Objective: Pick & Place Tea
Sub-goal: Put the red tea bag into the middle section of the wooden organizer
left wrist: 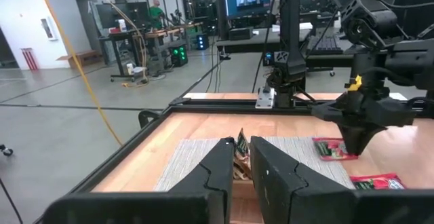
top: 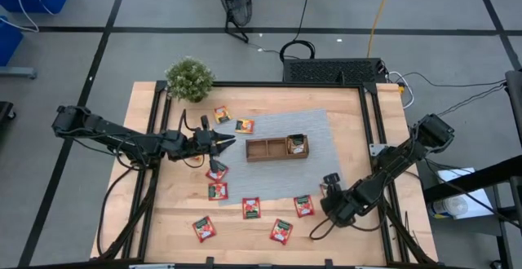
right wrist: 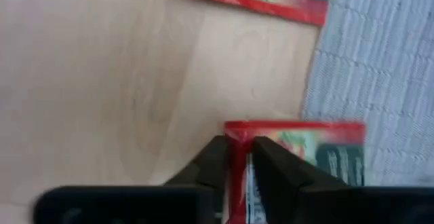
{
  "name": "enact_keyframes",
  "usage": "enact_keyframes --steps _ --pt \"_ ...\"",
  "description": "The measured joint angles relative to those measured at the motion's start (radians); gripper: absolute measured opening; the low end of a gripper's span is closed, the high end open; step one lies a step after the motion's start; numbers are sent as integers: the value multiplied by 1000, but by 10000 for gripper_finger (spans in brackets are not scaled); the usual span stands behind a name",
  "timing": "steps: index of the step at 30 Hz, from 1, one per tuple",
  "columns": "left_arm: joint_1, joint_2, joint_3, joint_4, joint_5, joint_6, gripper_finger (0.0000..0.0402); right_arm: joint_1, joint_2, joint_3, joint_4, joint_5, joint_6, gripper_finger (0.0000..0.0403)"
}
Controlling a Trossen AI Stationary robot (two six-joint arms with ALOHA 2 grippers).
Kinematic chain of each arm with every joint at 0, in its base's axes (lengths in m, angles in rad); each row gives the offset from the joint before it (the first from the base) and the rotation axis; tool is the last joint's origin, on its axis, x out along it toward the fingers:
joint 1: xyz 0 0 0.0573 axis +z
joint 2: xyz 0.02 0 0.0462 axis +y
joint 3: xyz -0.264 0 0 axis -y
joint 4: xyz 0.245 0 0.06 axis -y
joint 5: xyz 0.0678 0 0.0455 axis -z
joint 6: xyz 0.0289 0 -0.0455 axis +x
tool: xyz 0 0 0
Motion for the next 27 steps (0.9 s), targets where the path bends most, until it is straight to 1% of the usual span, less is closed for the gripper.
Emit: enact_keyframes --steps 2,5,9,14,16,19,21,23,27 --pt "0 0 0 0 0 0 58 0 0 0 22 1 -1 10" --pt "0 0 0 0 0 0 58 0 0 0 47 21 -5 6" --pt "0 0 0 0 0 0 58 0 0 14 29 62 -35 1" --pt "0 0 0 0 0 0 58 -2 0 92 -93 124 -64 0" --pt "0 0 0 0 0 0 58 -5 -1 125 -140 131 -12 0" --pt "0 0 0 0 0 0 58 -23 -10 135 -149 78 151 1" --pt "0 0 0 0 0 0 58 -39 -10 135 -164 -3 215 12" --pt "0 0 0 0 0 0 58 -53 -10 135 -189 -75 253 38" --pt "0 0 0 0 0 0 58 -75 -10 135 -202 -133 295 118"
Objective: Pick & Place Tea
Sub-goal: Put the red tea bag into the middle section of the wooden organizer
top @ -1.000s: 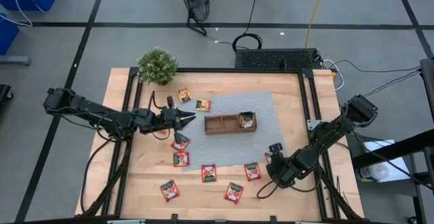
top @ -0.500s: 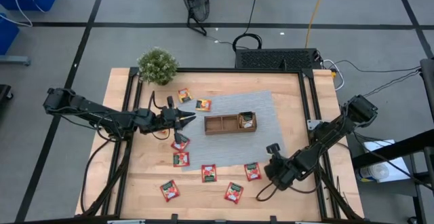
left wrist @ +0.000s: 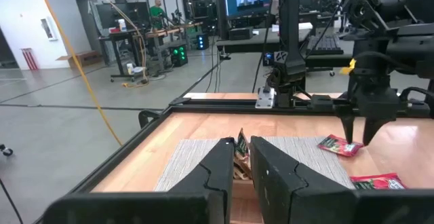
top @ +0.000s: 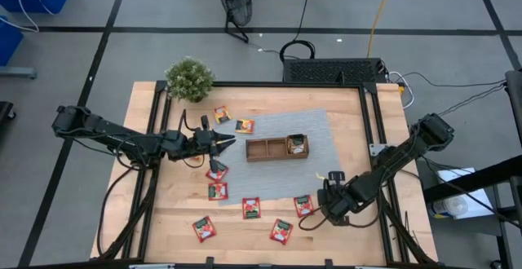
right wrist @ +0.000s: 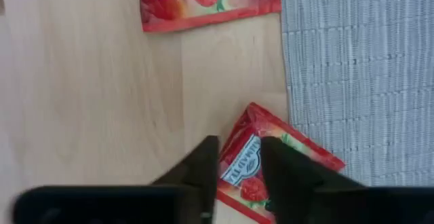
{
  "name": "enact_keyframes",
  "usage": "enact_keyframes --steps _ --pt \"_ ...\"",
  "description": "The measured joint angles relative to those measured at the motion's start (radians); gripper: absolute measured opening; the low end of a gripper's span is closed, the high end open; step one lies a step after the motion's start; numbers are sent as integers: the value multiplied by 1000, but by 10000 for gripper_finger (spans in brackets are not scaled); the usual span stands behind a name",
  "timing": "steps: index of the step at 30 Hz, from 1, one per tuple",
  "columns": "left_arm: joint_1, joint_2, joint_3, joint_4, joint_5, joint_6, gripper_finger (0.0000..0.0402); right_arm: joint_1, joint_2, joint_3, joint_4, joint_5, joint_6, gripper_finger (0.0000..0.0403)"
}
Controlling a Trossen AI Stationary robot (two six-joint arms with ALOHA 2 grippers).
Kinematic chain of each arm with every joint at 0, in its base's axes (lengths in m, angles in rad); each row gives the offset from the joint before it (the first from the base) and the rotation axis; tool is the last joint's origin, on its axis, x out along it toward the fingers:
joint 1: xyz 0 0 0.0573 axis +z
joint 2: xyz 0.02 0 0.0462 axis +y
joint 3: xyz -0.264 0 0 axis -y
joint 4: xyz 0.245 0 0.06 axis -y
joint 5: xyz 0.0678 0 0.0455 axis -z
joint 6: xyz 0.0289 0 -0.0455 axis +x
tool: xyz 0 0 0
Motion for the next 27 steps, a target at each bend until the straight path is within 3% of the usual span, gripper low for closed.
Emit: enact_keyframes --steps 6,11,16,25,27 --pt "0 0 0 0 0 0 58 2 10 -55 82 -25 28 219" --pt "0 0 0 0 0 0 58 2 5 -146 138 -31 125 234" --pt "0 0 0 0 0 0 58 -4 7 -193 124 -82 212 190" --pt "0 0 0 0 0 0 58 -6 7 -195 106 -107 209 22" --pt "0 0 0 0 0 0 58 -6 7 -195 113 -113 181 11"
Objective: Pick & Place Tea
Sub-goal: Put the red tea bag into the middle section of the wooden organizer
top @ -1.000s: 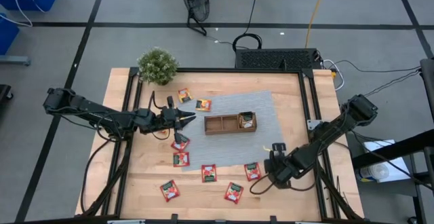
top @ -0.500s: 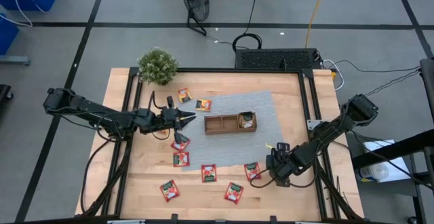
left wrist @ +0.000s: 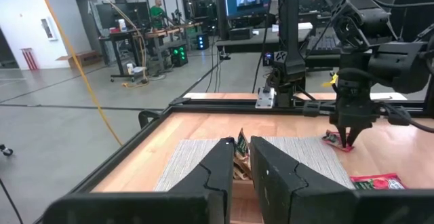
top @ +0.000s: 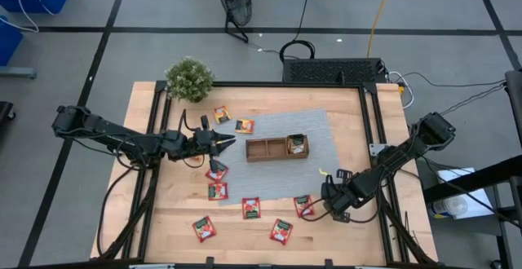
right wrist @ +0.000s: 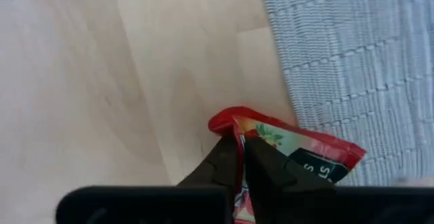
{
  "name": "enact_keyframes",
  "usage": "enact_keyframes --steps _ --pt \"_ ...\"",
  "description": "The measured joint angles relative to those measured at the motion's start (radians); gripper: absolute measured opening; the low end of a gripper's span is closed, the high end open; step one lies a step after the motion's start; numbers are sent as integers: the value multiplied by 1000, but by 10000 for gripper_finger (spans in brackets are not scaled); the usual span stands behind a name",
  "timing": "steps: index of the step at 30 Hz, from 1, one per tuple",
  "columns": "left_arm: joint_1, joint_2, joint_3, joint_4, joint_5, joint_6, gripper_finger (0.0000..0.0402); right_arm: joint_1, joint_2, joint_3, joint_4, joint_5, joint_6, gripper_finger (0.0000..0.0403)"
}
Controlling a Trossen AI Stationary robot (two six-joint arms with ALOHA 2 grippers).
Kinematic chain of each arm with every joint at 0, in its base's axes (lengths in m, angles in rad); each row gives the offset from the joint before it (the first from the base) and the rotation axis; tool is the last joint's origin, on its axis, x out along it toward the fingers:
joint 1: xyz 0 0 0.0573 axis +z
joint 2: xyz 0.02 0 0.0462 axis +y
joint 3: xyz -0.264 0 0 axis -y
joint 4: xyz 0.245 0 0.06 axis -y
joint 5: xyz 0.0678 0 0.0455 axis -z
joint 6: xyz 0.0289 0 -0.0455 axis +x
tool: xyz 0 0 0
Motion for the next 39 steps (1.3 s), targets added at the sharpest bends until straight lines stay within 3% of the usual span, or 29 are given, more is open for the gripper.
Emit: enact_keyframes --steps 5,9,12,15,19,21,25,29,33,39 --pt "0 0 0 0 0 0 58 0 3 75 -57 0 -120 4" --pt "0 0 0 0 0 0 58 2 6 179 -173 162 -298 3" --pt "0 0 0 0 0 0 58 1 4 220 -201 412 -469 2" --pt "0 0 0 0 0 0 58 1 5 209 -134 752 -639 2" --pt "0 0 0 0 0 0 58 -8 5 133 196 1153 -927 1" --pt "0 0 0 0 0 0 58 -23 5 80 441 1269 -1116 1" --pt "0 0 0 0 0 0 58 -54 4 -32 841 1259 -1435 1" --pt "0 0 0 0 0 0 58 -85 4 -135 1149 1216 -1653 1" --pt "0 0 0 7 6 -1 58 -118 4 -214 1341 1199 -1825 0" --pt "0 0 0 17 26 -23 58 -172 3 -235 1508 991 -2004 0"
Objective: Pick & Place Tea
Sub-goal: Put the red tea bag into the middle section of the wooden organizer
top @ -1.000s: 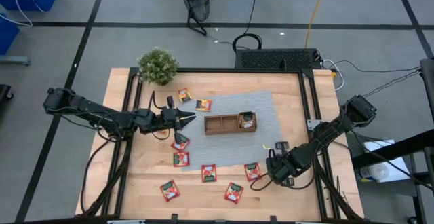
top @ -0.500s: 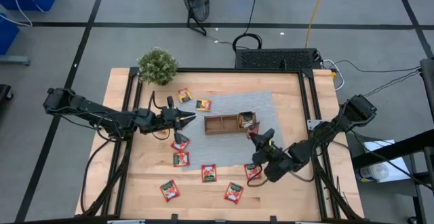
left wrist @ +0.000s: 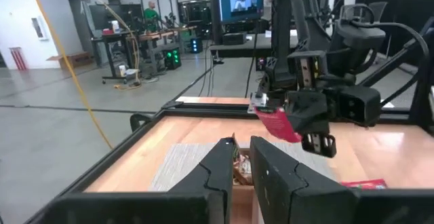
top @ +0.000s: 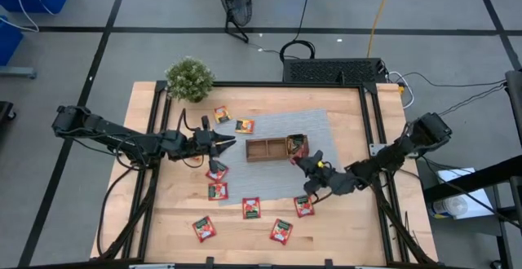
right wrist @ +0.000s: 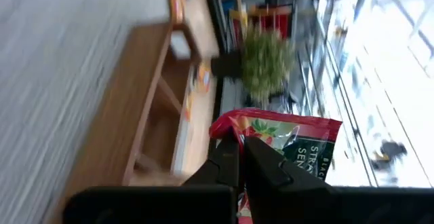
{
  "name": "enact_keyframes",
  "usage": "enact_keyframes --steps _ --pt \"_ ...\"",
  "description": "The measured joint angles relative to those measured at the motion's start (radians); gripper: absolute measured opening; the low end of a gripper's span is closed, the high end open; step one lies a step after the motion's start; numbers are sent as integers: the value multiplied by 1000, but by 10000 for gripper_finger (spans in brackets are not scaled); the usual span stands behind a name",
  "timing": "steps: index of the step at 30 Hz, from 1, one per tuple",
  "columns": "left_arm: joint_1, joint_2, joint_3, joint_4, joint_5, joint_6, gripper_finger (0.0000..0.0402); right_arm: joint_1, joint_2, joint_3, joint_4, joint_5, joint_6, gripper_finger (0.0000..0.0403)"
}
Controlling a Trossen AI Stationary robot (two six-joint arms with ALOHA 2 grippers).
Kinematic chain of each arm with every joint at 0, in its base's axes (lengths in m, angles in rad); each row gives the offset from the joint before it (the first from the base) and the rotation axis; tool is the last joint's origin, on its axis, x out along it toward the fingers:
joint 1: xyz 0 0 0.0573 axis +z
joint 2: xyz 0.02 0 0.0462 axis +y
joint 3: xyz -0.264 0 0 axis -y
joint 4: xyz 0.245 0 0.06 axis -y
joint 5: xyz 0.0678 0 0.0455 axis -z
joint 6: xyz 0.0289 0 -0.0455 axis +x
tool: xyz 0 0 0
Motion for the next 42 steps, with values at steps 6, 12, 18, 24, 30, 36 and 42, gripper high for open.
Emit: enact_keyframes --steps 6,12,18,24,30,36,42 --pt "4 13 0 11 1 -146 58 -36 0 0 12 -128 -19 0" --pt "80 169 10 108 -7 -476 71 -86 0 0 12 -262 -14 0" --pt "116 484 127 231 2 -627 153 -133 0 2 52 -298 -18 0" --pt "122 718 382 229 140 -589 220 -155 0 2 39 -297 -7 0" --pt "122 784 579 50 217 -513 238 -152 0 2 34 -264 -13 0" --pt "108 773 645 -124 230 -487 239 -153 0 2 33 -241 -12 0" --pt "98 772 647 -133 170 -480 239 -153 0 2 42 -243 -12 0"
